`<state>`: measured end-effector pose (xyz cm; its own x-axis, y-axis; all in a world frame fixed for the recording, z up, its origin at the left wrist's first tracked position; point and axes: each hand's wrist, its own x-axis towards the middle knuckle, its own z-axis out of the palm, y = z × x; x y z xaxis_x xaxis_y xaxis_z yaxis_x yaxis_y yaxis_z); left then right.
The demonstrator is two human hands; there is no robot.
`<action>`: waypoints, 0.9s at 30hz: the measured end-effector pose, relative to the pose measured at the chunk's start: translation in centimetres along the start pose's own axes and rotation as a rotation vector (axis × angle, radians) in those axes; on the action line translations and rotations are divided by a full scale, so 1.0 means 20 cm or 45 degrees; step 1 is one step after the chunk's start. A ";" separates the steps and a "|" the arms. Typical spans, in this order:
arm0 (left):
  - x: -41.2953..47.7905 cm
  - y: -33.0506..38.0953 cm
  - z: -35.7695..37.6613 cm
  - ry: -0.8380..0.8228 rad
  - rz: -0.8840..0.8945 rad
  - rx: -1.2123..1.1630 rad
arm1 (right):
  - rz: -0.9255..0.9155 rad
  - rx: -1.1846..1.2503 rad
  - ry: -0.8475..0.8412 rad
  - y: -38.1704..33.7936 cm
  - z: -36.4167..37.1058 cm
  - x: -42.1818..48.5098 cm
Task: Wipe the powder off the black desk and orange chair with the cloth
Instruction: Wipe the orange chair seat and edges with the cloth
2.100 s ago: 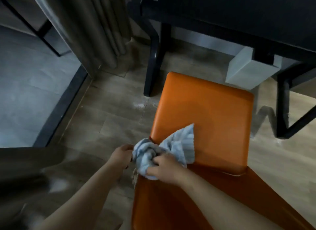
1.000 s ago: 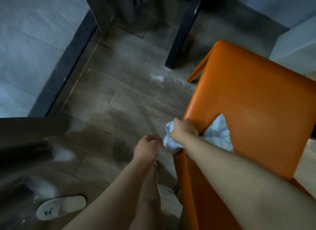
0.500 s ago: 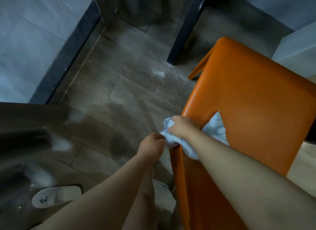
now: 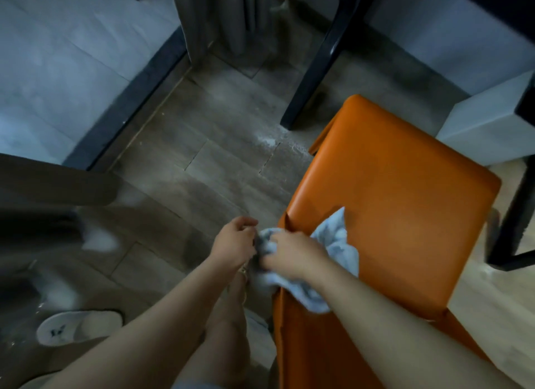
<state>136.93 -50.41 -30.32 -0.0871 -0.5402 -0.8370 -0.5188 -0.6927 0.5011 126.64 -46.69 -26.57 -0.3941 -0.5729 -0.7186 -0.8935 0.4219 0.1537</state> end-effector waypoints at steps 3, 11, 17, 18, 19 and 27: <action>-0.08 0.00 0.00 0.004 0.005 -0.006 | -0.205 0.129 -0.059 0.07 -0.08 -0.26; -0.22 0.01 0.02 0.002 0.110 0.044 | -0.542 0.174 -0.300 0.02 -0.08 -0.15; -0.31 0.01 -0.03 -0.057 0.078 -0.235 | -0.696 0.289 -0.114 0.13 -0.08 -0.48; -0.32 0.01 -0.04 -0.062 0.071 -0.242 | -0.623 0.291 -0.142 0.11 -0.09 -0.41; -0.33 0.02 -0.04 -0.070 0.068 -0.211 | -0.529 0.291 -0.196 0.08 -0.10 -0.34; -0.34 0.06 -0.11 -0.045 0.053 -0.139 | -0.617 0.339 -0.214 0.13 -0.16 -0.52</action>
<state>138.76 -48.50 -23.58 -0.1378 -0.5539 -0.8211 -0.4187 -0.7187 0.5551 127.74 -41.90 -16.51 0.1058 -0.6345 -0.7656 -0.8702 0.3135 -0.3801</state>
